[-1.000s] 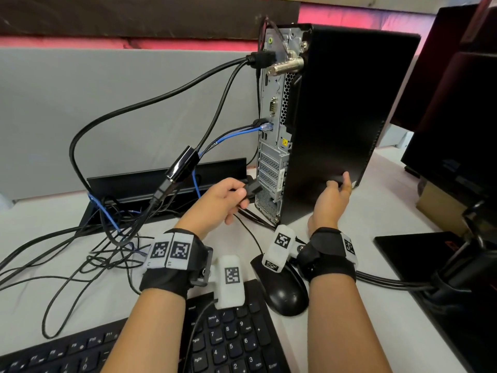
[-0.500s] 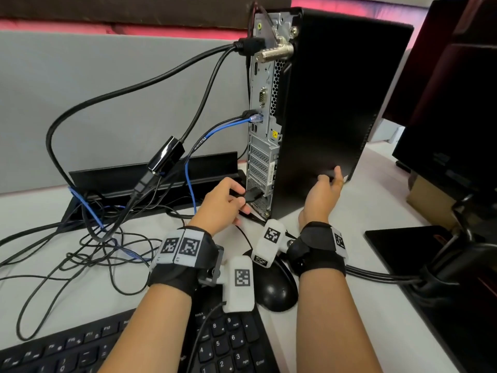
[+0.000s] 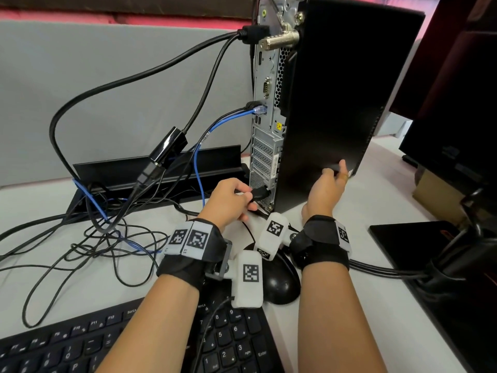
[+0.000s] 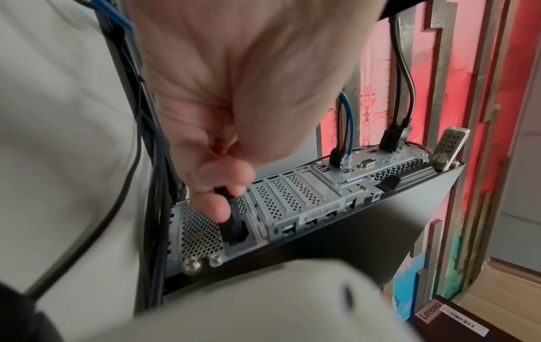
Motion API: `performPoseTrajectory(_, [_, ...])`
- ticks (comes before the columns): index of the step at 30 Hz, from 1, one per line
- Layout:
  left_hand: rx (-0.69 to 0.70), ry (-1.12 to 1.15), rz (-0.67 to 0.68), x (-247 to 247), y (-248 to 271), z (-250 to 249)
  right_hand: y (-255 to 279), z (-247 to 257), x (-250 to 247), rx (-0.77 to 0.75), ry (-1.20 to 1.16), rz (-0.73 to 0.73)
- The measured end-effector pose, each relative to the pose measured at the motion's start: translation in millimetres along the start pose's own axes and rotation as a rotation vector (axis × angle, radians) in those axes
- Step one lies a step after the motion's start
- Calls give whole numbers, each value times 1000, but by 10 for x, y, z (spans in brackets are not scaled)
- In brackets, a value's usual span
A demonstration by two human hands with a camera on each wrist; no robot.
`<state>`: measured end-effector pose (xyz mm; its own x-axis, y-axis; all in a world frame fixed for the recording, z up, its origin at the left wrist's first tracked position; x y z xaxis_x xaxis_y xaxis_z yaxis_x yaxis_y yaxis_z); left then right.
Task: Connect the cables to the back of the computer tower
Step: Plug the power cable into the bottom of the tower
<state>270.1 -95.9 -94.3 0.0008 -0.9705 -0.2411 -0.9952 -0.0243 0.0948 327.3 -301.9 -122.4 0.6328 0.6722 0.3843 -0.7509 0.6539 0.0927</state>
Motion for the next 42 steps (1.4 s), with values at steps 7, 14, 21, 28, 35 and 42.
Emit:
performPoseTrajectory(7, [-1,-2,-18,6,19,-34,-40,-68,26,-34,-29,-20])
performPoseTrajectory(14, [0,44,-79,122,19,-36,-112,-208,64,-7,-33,-55])
performPoseTrajectory(21, [81,-304,-52,-24,43,-131,-326,-119,-9,302,148,48])
performPoseTrajectory(28, [-72,-398,130,-146,87,-29,-784,169,-436,195,181,197])
performPoseTrajectory(35, [-16,-443,180,-148,43,33,-1003,128,-271,66,157,245])
performPoseTrajectory(42, [-13,-414,164,-152,11,84,-1867,-433,-312,92,206,214])
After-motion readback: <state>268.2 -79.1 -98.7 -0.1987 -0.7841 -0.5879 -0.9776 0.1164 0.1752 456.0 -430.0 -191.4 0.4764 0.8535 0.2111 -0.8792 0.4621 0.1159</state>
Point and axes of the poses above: each hand's wrist, its own y-axis away from the middle knuckle, its own x-axis out of the palm, z = x × y, the point moved 6 cm from there along -y, towards the middle knuckle, and after that the axes turned 1 degree about y, right-handed, at the moved point
